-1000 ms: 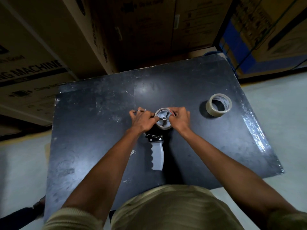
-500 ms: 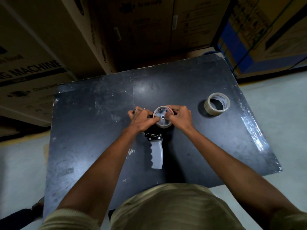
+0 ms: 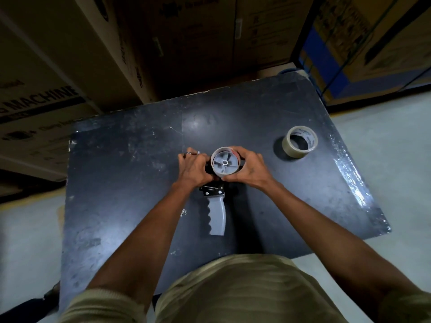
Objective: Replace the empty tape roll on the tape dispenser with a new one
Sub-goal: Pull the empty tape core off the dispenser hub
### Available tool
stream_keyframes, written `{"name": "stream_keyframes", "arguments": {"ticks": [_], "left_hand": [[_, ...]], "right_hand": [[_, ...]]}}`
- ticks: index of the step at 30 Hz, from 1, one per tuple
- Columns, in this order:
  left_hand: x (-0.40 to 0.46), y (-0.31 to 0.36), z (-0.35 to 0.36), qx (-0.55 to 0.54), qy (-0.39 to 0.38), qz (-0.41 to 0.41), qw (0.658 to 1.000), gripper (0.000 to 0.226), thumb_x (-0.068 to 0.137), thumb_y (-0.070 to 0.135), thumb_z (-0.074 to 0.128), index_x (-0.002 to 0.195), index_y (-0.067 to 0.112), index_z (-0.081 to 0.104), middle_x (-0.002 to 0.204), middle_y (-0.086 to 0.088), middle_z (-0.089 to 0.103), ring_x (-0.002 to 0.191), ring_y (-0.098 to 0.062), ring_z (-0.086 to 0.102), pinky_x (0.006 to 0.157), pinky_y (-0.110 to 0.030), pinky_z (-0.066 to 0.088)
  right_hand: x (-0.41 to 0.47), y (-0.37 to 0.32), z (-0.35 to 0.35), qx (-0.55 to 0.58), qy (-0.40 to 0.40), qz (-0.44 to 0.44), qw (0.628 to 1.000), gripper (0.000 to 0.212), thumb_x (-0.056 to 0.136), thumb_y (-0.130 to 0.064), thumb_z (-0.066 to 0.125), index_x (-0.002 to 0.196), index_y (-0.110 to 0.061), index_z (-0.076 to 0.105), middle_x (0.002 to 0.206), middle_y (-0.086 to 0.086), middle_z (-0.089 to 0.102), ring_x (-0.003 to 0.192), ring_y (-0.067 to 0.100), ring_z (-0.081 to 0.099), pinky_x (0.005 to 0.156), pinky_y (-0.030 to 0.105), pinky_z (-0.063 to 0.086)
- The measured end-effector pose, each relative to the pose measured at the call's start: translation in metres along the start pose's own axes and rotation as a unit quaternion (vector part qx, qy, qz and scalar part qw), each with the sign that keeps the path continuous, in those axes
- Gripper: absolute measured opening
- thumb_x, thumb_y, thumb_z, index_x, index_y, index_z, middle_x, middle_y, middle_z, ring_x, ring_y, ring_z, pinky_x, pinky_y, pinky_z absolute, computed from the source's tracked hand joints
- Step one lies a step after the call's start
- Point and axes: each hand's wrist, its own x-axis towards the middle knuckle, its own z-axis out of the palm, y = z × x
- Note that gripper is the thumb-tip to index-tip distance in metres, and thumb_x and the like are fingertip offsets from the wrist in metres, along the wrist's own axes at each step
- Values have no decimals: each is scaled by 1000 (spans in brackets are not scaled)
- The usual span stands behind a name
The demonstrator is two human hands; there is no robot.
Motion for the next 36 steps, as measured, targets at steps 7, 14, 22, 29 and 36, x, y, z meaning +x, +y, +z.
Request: {"name": "stream_keyframes", "arguments": {"ticks": [7,14,22,29,36], "left_hand": [[-1,2,4,21,25,-14,999,32,61,43,76,89,29,70,85,8,64,115,-20,47,91,-37,28],[1,2,5,38,9,-14,999,38,60,49,76,92,29,71,87,6,66,115,-18,46,95,-38,30],[4,-1,5,42,7,-10,999,37,60,51,72,88,28,68,88,5,67,115,-19,47,92,-38,28],[3,2,6,66,14,-15,998,28,63,39,71,87,25,67,85,4,66,114,-19,49,90,-38,29],[2,2,3,71,-3,-8,997,40,62,50,73,95,28,69,91,5,68,116,-19,48,93,-39,30]], "right_hand": [[-2,6,5,29,12,-26,999,68,61,-29,96,124,-30,70,106,-13,78,102,3,72,92,29,58],[-2,8,6,34,21,-26,999,64,60,-28,96,120,-30,72,101,-12,77,99,5,72,88,31,60],[-3,10,11,64,44,-11,997,64,58,-36,96,117,-34,73,98,-11,79,97,5,74,89,35,60],[-7,13,13,72,46,-31,996,74,60,-35,97,128,-31,68,113,-13,77,111,3,71,98,34,58],[-9,7,10,111,58,-32,992,64,61,-39,96,120,-33,71,105,-11,78,104,8,74,93,40,60]]}}
